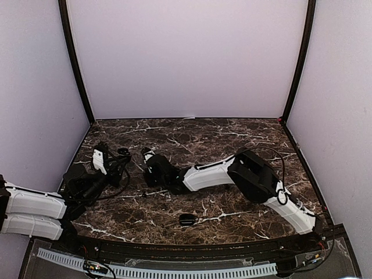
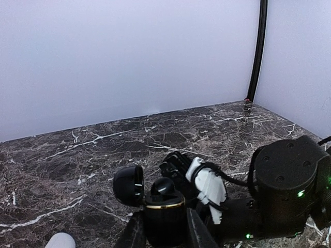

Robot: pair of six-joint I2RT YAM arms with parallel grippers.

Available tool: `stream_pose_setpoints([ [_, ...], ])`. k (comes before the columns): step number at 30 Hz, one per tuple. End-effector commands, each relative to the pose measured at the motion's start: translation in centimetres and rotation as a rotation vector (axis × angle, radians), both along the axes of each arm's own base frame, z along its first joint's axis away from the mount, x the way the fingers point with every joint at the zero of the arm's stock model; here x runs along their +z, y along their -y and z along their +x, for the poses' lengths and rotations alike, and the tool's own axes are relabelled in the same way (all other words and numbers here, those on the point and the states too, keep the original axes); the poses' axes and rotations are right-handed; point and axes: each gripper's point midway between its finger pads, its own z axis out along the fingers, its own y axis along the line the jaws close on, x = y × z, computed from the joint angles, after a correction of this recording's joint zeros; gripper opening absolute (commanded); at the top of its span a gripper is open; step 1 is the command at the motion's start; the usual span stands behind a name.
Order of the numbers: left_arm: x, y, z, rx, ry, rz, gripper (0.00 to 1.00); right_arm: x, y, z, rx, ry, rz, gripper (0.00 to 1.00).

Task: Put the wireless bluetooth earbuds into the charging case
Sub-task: Pick up the right earbud from the center of the board.

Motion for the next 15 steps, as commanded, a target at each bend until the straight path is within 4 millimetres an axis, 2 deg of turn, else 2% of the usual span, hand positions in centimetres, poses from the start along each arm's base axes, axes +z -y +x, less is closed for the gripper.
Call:
stream_pose_setpoints([
  [1, -0.6, -0.1, -0.1, -0.007, -0.006, 0.025, 0.14, 5.3, 1.8, -1.2, 0.031, 0.050, 0.071, 0.13],
  [4, -0.6, 0.4, -0.2, -0.034, -0.004, 0.028, 0.14, 7.6, 5.2, -2.9, 0.032, 0.082, 0.098, 0.12],
  [7, -0.8, 1.2, -0.4, -0.076, -0.009, 0.035, 0.14, 8.1, 9.5, -5.4, 0.049, 0.082, 0.101, 0.10],
  [8, -0.9, 1.5, -0.4, -0.090, -0.012, 0.039, 0.14, 6.2, 11.9, -6.8, 0.059, 0.056, 0.061, 0.10],
  [9, -1.0, 1.8, -0.4, -0.105, -0.015, 0.042, 0.15, 6.5, 13.3, -7.6, 0.060, 0.056, 0.067, 0.10],
  [11, -1.2, 2.3, -0.5, -0.135, -0.019, 0.046, 0.15, 5.8, 16.6, -9.6, 0.065, 0.033, 0.060, 0.10],
  [15, -1.2, 3.5, -0.9, -0.207, -0.013, 0.048, 0.14, 5.3, 21.2, -13.4, 0.105, 0.006, 0.064, 0.10],
])
